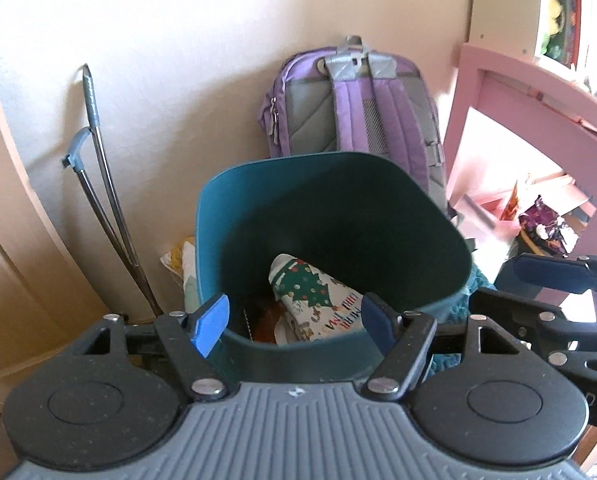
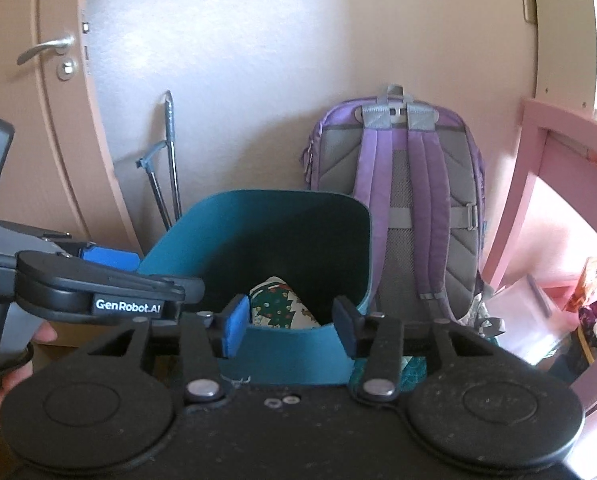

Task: Collect trash
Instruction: 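Withdraw both tools from the bin and lower them to the floor trash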

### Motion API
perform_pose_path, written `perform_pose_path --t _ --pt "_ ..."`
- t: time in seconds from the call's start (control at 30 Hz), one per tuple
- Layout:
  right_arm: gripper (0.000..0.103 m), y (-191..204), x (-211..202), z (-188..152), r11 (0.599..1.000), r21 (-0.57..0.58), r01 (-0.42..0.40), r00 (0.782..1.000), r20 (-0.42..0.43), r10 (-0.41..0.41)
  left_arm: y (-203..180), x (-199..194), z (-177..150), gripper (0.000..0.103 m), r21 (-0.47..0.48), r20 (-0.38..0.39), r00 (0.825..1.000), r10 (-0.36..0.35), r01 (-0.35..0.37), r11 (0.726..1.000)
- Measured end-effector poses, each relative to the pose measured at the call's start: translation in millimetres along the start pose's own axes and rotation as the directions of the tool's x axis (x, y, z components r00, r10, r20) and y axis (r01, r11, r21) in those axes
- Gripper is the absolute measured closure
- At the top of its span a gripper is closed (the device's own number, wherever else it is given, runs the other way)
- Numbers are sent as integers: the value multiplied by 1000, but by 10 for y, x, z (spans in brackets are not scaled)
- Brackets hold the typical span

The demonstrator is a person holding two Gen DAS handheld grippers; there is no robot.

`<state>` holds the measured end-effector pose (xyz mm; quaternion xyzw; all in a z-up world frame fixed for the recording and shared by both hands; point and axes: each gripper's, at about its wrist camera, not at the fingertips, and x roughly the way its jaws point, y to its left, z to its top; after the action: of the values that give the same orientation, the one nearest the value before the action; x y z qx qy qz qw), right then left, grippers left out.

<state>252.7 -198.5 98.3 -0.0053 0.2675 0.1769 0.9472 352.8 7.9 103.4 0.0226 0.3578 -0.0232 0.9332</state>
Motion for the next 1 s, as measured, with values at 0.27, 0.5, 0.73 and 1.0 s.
perform_pose_path --t 0.27,0.5,0.73,1.0 --pt "43 191 -434 -149 998 -58 -37 999 10 37 -41 -475 -319 26 27 33 998 -44 43 999" --pt "39 330 -596 -431 994 -84 -77 997 -16 76 -38 -713 -718 23 61 49 997 -52 49 997" --pt "37 403 -488 -909 989 -84 -119 990 -84 112 30 -695 -1224 22 46 27 997 -75 73 996" --pt "36 326 -14 -1633 993 -11 -116 974 -198 112 208 -238 -1991 8 -59 -40 995 -94 91 994"
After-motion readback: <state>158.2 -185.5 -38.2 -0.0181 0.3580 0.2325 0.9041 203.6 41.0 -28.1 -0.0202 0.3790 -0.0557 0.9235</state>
